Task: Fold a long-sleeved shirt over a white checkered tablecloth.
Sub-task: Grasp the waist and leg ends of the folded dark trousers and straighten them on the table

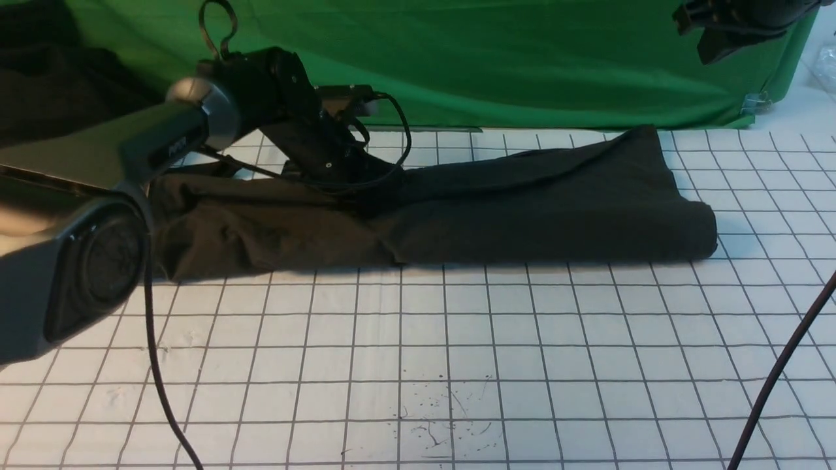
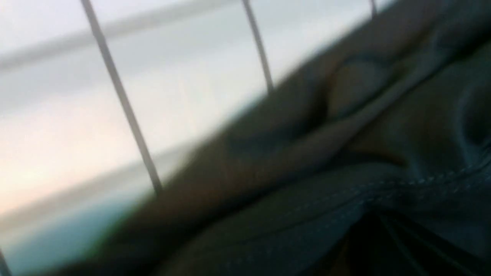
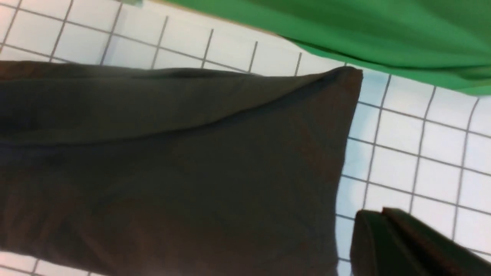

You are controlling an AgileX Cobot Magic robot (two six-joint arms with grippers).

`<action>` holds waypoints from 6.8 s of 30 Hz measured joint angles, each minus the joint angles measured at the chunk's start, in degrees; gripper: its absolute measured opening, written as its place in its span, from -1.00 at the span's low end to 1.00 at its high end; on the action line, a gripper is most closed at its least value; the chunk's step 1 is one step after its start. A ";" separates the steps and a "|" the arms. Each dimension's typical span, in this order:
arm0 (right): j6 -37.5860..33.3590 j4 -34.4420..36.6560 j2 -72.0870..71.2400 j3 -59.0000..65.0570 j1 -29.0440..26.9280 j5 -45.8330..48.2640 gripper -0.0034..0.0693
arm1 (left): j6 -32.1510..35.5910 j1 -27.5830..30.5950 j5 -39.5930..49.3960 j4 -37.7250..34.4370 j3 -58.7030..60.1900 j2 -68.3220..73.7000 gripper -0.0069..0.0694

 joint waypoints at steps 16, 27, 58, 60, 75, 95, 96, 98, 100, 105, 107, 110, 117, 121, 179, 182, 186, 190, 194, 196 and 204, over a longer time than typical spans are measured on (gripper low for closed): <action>-1.69 0.47 0.00 0.05 3.71 0.00 -0.89 | -3.62 4.94 -3.82 0.12 0.00 -5.86 -0.82; -1.92 -8.43 -12.83 22.11 3.50 0.01 -0.89 | -2.37 9.74 -3.46 6.03 27.72 -31.93 -0.82; -1.88 -8.60 -15.62 29.89 2.78 -1.48 -0.86 | -1.83 22.07 -29.00 0.97 51.37 -29.51 0.22; -1.88 -8.60 -15.62 29.89 2.78 -1.48 -0.85 | -1.66 22.07 -29.00 0.90 51.37 -29.51 0.13; -1.49 -8.60 -15.62 29.89 2.78 -2.22 -0.85 | 0.26 20.24 -21.15 0.62 48.61 -30.24 -0.76; -1.37 -8.60 -15.62 29.89 2.53 -0.52 -0.78 | 1.38 20.24 -2.45 9.12 47.81 -35.40 -0.76; -1.37 -8.54 -15.62 29.89 2.56 -0.52 -0.78 | 1.30 20.24 -2.45 9.27 47.81 -35.40 -0.76; -0.51 -8.32 -15.21 29.89 1.57 -0.41 -0.70 | 0.93 20.24 -2.25 10.67 47.81 -35.40 -0.76; 0.97 -7.48 -13.53 29.89 -1.02 -0.72 -0.55 | 0.75 20.24 -2.20 11.80 47.81 -35.40 -0.76; -0.40 2.26 -7.66 29.89 -7.37 -2.55 -0.03 | 0.06 20.24 -4.55 14.91 47.81 -35.40 -0.76; -1.45 5.24 -6.00 29.89 -8.48 -3.57 0.12 | 0.06 20.24 -5.40 15.59 47.81 -35.40 -0.76; -2.32 8.18 -1.63 29.89 -9.62 -7.55 0.33 | 0.01 20.24 -7.09 16.15 47.81 -35.40 -0.76; -5.96 14.25 4.12 29.89 -9.62 -11.44 0.34 | 0.01 20.24 -7.51 16.36 47.81 -35.40 -0.76; -9.02 15.67 5.04 29.89 -9.62 -10.54 -0.32 | 0.01 20.24 -7.46 16.36 47.81 -35.40 -0.76; -10.88 15.72 9.01 22.13 -7.49 -0.45 -0.84 | -10.44 26.57 -13.67 21.41 67.30 -52.83 -0.76; -9.75 11.75 3.01 29.94 -7.81 -0.59 -0.84 | -10.44 26.57 -12.94 19.96 67.30 -53.68 -0.76; -8.89 11.02 -6.96 43.60 -9.67 -1.91 -0.84 | -10.44 26.57 -11.19 18.45 67.30 -56.24 -0.76; -8.36 9.80 -16.94 58.27 -11.39 -4.88 -0.85 | -8.63 26.57 -3.84 15.81 67.78 -58.55 -0.76; -6.86 9.12 -22.24 68.10 -12.03 -9.10 -0.85 | -8.54 26.57 -1.56 14.90 70.01 -59.86 -0.76; -6.26 8.97 -24.07 72.68 -12.27 -11.17 -0.83 | -8.48 26.57 0.10 14.21 72.06 -60.46 -0.76; -4.29 7.47 -24.80 75.20 -12.39 -14.15 -0.28 | -7.41 26.57 -0.57 14.66 73.42 -60.47 -0.69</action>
